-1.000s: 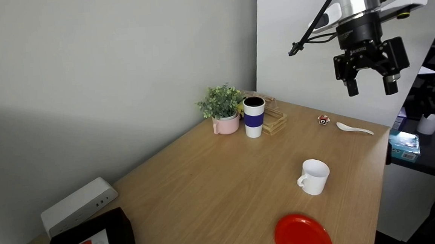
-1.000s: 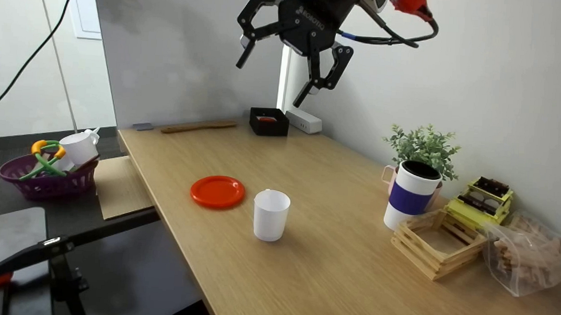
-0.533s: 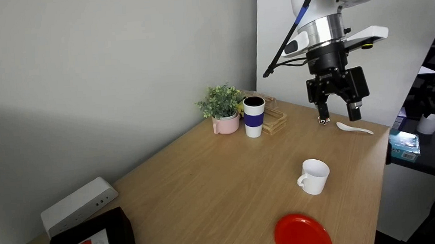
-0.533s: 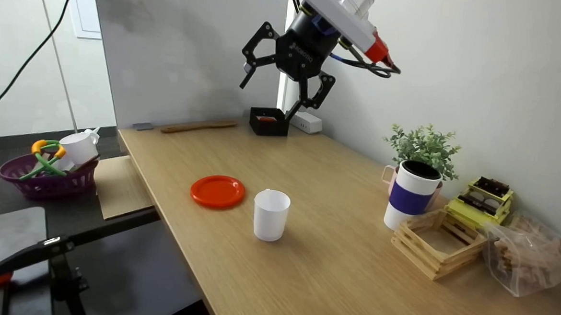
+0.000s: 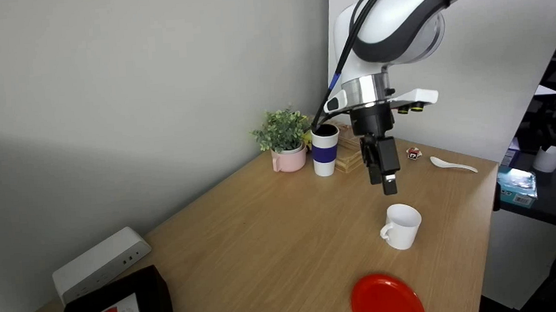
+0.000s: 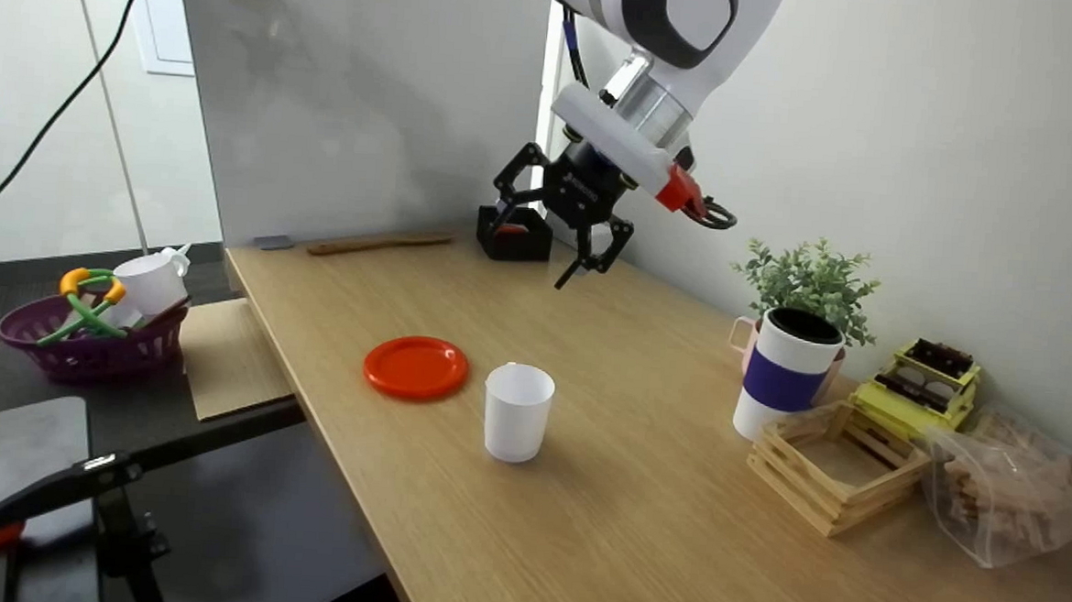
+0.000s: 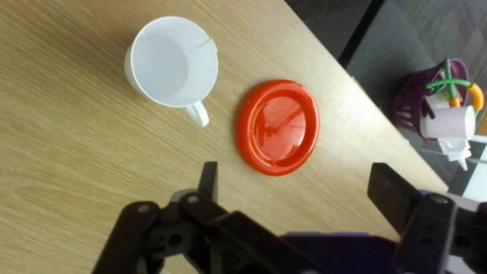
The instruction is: Put the white cup on the orange plate
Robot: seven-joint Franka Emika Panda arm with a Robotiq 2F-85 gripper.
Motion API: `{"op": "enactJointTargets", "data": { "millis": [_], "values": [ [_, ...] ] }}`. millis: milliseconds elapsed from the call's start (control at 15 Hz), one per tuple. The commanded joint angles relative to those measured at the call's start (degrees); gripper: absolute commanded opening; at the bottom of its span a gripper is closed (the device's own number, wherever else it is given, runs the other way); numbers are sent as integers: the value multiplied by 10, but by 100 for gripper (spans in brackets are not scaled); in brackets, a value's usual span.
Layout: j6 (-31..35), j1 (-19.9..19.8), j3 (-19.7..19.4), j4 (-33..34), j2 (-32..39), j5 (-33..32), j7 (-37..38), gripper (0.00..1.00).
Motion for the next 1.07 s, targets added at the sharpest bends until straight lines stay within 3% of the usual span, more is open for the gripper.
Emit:
{"op": "enactJointTargets", "data": {
  "millis": [0, 667, 1000],
  "values": [
    [15, -14, 19, 2, 9, -10, 31, 100],
    [46, -18, 18, -5, 31, 4, 113, 100],
    [160, -16, 25, -84, 36, 54, 226, 100]
  ]
}}
